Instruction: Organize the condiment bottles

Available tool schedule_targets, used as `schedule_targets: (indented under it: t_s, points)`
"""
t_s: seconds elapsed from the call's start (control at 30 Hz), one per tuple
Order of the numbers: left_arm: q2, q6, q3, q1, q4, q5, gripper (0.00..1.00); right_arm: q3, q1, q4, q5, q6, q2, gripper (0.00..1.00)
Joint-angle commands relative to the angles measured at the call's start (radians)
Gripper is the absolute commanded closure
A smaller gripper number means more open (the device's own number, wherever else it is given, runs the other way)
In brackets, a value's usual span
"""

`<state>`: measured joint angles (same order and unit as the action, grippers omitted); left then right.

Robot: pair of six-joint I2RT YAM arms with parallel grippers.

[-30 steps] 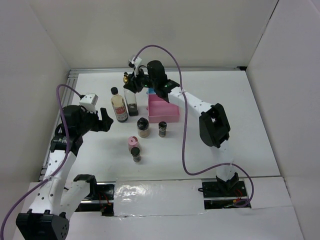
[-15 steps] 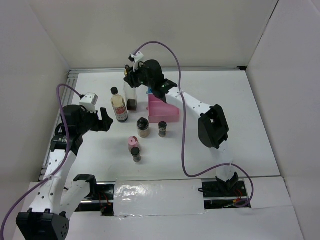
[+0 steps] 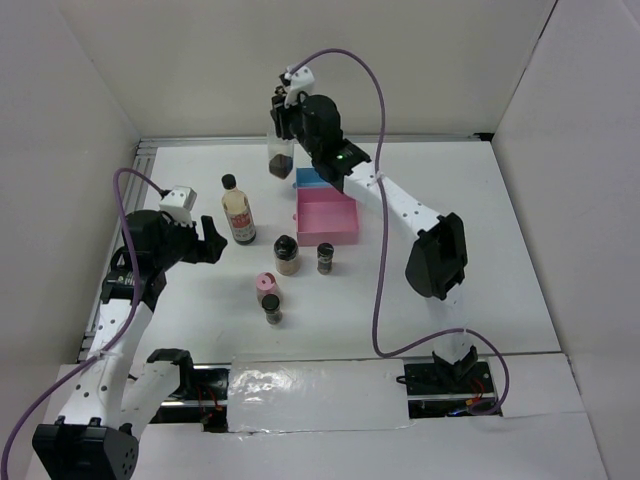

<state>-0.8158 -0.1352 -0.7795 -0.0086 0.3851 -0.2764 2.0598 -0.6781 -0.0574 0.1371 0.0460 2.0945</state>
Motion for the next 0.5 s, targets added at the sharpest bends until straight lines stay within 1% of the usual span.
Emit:
schedule_targets:
  t_s: [0.0,0.13,0.47]
  points:
    - [0.007,-0.006,0.005,0.006,-0.043,-0.027,0.14,0.026,0.058,-0.11,0.121,-0.011,-0.136,1.0]
    - [-0.003,-0.009,0.002,0.005,-0.043,-0.029,0.14,-0.026,0.104,-0.102,0.142,-0.024,-0.166,1.0]
    - [-0.009,-0.014,0.006,0.004,-0.046,-0.032,0.14,-0.115,0.155,-0.079,0.245,-0.043,-0.215,1.0]
